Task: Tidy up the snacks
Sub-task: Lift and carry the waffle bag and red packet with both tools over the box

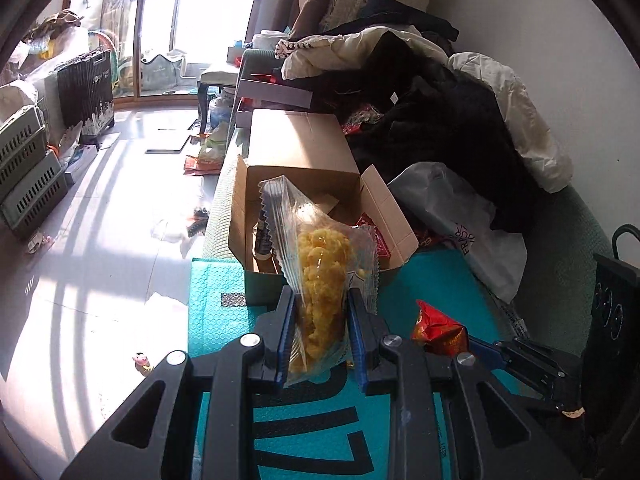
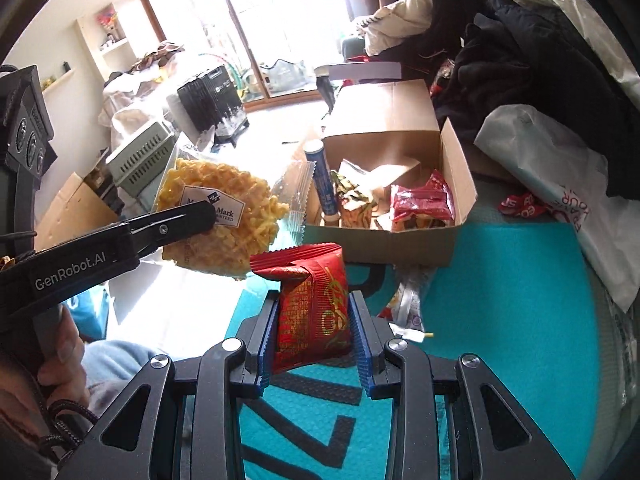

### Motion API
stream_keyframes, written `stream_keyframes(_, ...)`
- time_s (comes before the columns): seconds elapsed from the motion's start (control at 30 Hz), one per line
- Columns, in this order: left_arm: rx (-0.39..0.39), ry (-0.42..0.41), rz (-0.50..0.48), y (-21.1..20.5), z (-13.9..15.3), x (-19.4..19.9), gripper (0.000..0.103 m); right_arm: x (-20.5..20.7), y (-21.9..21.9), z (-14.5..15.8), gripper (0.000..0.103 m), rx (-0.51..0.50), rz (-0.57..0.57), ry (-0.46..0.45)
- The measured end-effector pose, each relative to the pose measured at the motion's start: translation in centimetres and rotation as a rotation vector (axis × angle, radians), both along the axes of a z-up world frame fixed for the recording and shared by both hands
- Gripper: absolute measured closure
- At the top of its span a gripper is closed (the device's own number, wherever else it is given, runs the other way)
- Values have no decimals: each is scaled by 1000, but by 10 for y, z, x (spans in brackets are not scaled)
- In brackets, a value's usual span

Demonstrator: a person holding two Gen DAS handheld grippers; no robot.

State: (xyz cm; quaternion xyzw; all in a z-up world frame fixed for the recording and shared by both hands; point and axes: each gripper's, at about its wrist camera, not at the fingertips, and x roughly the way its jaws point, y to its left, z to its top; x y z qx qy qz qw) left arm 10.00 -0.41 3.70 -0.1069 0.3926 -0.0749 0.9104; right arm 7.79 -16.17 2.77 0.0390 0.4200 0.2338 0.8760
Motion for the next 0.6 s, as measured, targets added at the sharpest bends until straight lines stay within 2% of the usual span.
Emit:
stream_keyframes(0.3, 28, -77, -33, -8, 39, 53, 79, 50, 2, 42, 70, -11, 30, -114)
stream_keyframes(0.6, 48, -118, -60, -16, 52, 123, 79, 117, -2, 63, 70, -32, 40, -183)
